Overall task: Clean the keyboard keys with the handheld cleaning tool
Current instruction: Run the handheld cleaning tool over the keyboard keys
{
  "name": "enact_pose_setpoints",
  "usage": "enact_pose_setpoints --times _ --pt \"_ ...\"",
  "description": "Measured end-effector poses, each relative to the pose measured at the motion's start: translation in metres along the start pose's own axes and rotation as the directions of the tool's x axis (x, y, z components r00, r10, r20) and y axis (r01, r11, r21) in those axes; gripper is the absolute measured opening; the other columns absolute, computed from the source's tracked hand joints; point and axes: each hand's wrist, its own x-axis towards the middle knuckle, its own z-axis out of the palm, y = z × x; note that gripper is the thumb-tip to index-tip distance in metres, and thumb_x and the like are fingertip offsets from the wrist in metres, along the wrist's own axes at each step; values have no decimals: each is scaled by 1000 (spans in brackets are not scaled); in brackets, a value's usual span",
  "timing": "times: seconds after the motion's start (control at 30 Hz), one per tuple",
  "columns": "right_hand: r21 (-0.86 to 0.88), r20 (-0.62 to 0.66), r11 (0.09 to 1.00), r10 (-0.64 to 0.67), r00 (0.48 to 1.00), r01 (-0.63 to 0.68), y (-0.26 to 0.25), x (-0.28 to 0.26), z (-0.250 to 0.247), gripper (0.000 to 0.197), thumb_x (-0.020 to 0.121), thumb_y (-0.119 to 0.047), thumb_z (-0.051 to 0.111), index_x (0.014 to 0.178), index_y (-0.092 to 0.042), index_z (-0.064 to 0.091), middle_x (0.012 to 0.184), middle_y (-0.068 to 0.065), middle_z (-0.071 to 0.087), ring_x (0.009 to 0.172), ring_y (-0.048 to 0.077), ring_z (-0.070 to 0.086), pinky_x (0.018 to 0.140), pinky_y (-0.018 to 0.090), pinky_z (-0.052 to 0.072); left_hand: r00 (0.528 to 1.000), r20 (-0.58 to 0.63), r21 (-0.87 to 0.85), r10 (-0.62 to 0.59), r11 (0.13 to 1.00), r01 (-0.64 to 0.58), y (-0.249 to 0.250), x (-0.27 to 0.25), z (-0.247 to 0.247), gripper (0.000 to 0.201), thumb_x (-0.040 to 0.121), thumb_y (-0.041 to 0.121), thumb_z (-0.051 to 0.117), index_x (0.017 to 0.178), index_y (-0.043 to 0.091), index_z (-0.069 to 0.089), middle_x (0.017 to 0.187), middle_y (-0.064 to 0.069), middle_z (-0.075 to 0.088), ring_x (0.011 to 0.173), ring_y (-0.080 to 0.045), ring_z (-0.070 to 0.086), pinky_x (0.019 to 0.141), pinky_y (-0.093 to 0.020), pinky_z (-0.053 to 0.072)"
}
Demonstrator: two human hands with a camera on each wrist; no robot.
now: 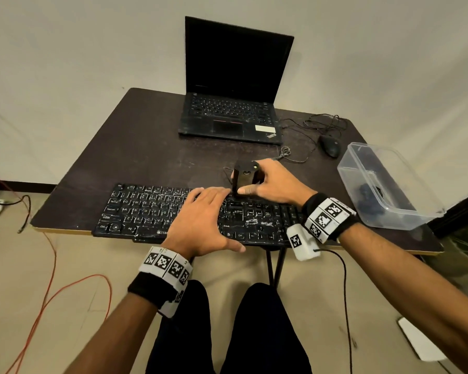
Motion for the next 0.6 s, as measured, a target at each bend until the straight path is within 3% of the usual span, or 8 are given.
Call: enact_pose_setpoints --times 0.07,0.17,0.27,0.4,0.6 --pt "10 5 1000 -3 1000 3 -2 -1 2 53 71 -53 85 118 -31 75 111 -8 79 104 13 74 97 45 60 1000 -3 -4 -7 1000 7 0 1 -1 139 47 98 57 160 20 33 161 6 42 149 -12 32 131 -37 9" --pt "-17 -32 999 40 999 -40 2 -3 -4 48 77 -43 90 120 -27 75 113 -6 79 106 17 73 99 47 59 1000 -5 12 -1 1000 1 -1 0 1 139 47 99 56 159 20 35 161 7 42 150 -11 33 130 -37 9" --pt "31 8 998 54 999 -54 6 -11 -7 46 78 -39 91 120 -28 75 113 -8 79 106 13 74 99 44 59 1000 -1 10 -8 1000 8 -2 1 1 140 46 100 55 160 21 34 161 7 41 150 -11 32 130 -37 9" --pt "-2 -67 993 115 991 -115 12 -13 -13 48 75 -44 89 119 -29 75 114 -7 78 107 16 73 100 45 58 1000 -15 7 -6 1000 6 -4 1 1 139 47 100 57 159 21 36 160 7 43 149 -12 34 130 -37 11" --pt "62 4 990 124 992 -124 20 -19 -16 68 59 -66 83 118 -34 73 113 -13 79 108 9 74 101 45 59 1000 -25 5 1 1000 -1 -4 1 3 139 47 100 59 158 20 37 159 7 44 148 -12 36 130 -37 12"
